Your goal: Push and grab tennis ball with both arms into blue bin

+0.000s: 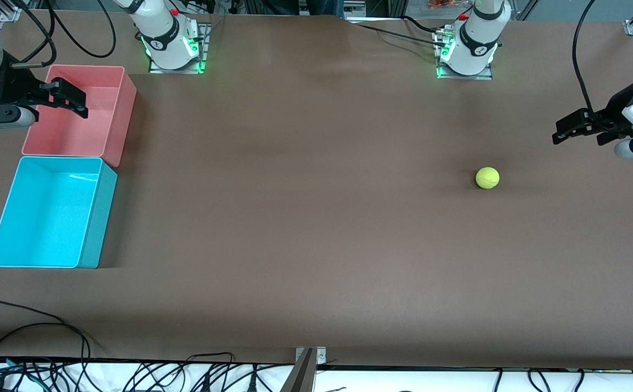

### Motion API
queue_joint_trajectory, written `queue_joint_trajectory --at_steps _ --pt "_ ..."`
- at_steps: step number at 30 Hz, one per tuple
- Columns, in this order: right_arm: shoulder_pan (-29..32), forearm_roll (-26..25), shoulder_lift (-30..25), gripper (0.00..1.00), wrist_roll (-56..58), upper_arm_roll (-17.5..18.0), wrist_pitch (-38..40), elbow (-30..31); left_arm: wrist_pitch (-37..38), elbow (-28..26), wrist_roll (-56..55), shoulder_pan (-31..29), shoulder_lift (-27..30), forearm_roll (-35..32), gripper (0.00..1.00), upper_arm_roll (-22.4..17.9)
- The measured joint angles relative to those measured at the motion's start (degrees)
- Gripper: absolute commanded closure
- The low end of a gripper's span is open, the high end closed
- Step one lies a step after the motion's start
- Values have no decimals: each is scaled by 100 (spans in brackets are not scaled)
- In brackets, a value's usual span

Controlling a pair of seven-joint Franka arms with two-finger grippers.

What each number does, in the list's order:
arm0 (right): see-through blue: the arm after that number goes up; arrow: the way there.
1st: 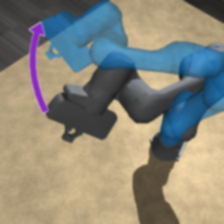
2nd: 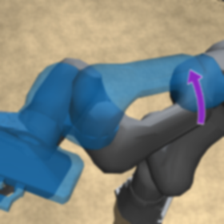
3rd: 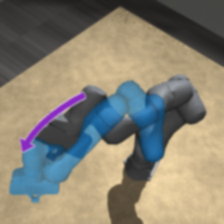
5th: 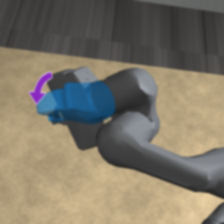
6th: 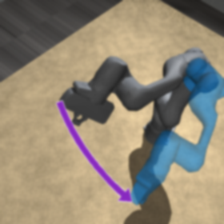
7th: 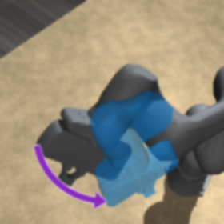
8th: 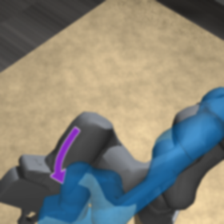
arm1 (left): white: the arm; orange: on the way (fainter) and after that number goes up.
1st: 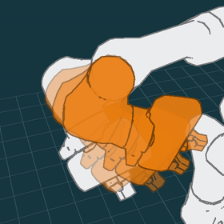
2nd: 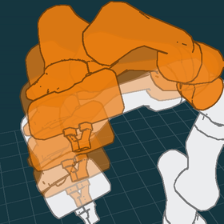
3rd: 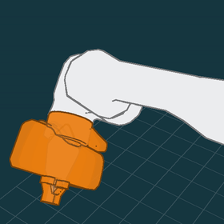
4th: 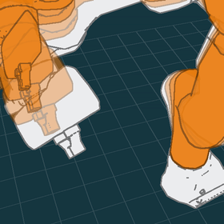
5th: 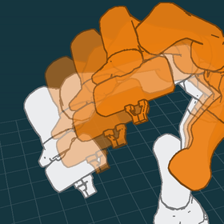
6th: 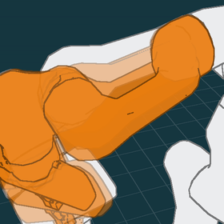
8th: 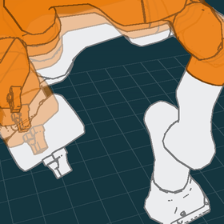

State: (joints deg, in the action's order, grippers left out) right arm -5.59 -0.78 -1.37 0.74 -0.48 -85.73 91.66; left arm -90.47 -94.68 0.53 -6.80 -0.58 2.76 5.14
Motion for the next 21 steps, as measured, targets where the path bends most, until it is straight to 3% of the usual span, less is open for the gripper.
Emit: queue_joint_trajectory --at_steps 3,5,9,11,21 --pt "1 0 0 0 0 0 0 0 -6 14 0 -12 -34 0 0 -6" --pt "1 0 0 0 0 0 0 0 -15 33 -6 -41 -75 0 9 -10" --pt "1 0 0 0 0 0 0 0 -19 59 -7 -108 -176 1 73 -29" --pt "1 0 0 0 0 0 1 0 -20 68 -16 -127 -226 1 97 -36" --pt "1 0 0 0 0 0 17 0 -7 97 -376 -131 -285 -15 100 29"
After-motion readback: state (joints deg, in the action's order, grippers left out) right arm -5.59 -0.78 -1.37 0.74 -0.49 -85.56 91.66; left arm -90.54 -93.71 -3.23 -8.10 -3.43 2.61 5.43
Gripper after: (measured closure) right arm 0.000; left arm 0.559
